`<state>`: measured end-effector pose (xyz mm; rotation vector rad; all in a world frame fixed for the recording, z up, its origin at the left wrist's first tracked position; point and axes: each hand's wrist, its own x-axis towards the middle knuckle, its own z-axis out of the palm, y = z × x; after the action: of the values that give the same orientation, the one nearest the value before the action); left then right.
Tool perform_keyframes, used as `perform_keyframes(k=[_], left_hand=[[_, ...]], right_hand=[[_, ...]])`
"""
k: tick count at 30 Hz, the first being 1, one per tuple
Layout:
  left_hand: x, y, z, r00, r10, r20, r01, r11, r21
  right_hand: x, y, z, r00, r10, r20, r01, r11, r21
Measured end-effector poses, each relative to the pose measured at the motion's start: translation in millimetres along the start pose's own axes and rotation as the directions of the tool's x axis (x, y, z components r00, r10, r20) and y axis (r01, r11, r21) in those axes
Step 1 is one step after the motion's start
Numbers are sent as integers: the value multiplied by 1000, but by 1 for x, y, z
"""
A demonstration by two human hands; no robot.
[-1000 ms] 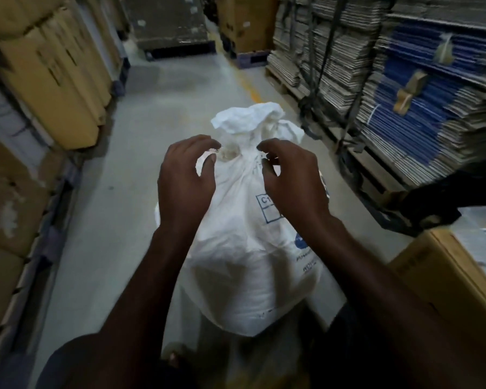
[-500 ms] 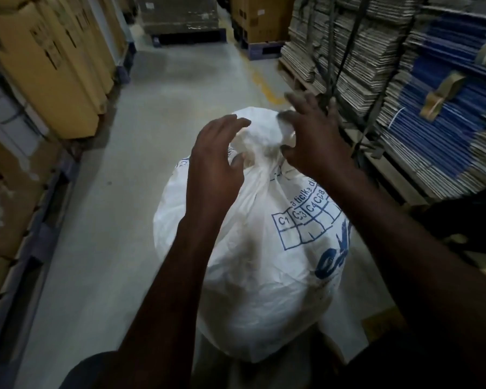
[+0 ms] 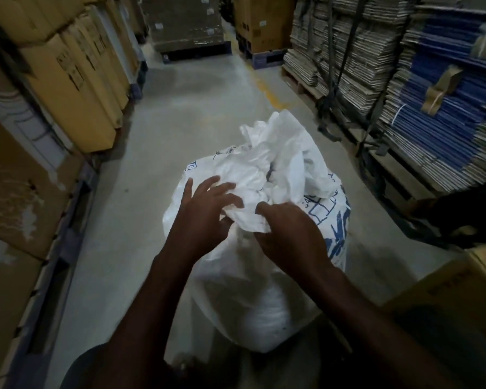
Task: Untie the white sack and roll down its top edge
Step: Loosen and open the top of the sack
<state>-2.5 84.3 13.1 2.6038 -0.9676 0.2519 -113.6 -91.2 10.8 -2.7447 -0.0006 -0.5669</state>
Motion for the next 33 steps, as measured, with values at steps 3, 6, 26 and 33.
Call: perform_keyframes(k=[3,6,26,33], left_hand=[[-22,0,-4,994,-98,44,98,995,6],[-43,2,-7,965,-176,196,176,984,17],[75,44,42,993,64,100,-80,982,169],[72,25,65,948,-139,285,121,990,79]], right_hand=[[-16,-9,0,993,-8,114,0,998,65],[-26,-5,1,969,7,249,-18,999,41],[70,65,17,975,91,204,-63,988,-140],[68,77,27,899,345,271,-299,934,-197]])
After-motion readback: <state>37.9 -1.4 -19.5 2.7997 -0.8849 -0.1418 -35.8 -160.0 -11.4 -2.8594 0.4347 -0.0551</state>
